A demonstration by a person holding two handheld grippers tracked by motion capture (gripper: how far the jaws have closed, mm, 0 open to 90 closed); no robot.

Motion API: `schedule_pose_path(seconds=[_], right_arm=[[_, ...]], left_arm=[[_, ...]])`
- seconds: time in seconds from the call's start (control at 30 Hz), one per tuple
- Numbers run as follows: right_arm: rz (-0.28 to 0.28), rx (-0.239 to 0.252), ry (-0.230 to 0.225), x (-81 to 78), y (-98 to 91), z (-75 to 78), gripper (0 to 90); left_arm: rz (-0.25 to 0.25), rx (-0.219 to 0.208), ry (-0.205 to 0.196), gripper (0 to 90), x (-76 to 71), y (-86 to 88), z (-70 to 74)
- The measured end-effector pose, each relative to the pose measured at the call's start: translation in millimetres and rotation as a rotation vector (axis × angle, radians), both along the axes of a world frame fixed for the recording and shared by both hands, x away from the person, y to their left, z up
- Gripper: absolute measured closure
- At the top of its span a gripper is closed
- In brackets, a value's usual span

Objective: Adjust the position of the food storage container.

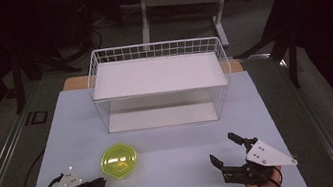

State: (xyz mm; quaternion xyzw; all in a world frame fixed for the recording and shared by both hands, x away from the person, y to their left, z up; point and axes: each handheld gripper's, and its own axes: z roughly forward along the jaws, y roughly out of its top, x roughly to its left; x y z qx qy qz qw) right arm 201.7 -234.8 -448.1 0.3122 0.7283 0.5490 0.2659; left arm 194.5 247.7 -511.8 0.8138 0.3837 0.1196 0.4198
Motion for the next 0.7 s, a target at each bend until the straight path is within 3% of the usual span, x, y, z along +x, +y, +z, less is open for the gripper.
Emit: schedule_pose_path(seconds=[0.03, 0.13, 0.2, 0.5, 0.7], right_arm=[[-0.001, -0.001, 0.002, 0.1, 0.1, -0.1, 14.2], [0.0, -0.002, 0.002, 1.1, -0.8, -0.9, 14.3], [0.0, -0.001, 0.003, 1.4, -1.6, -0.8, 14.3], [0.015, -0.014, 0.015, 2.6, 0.0, -2.7, 14.3], [0.017, -0.017, 0.022, 3.6, 0.3, -3.7, 14.3]], left_arm=[[-0.02, 0.03, 0.014, 87.6, 3.6, -2.9, -7.4], [-0.029, 0.038, 0.048, 90.0, 7.5, -7.0, -12.7], [-0.035, 0.068, 0.061, 90.0, 12.2, -13.9, -15.0], [0.022, 0.081, 0.066, 90.0, 31.9, -17.8, -17.2], [0.069, 0.061, 0.072, 90.0, 52.8, -19.8, -21.9]])
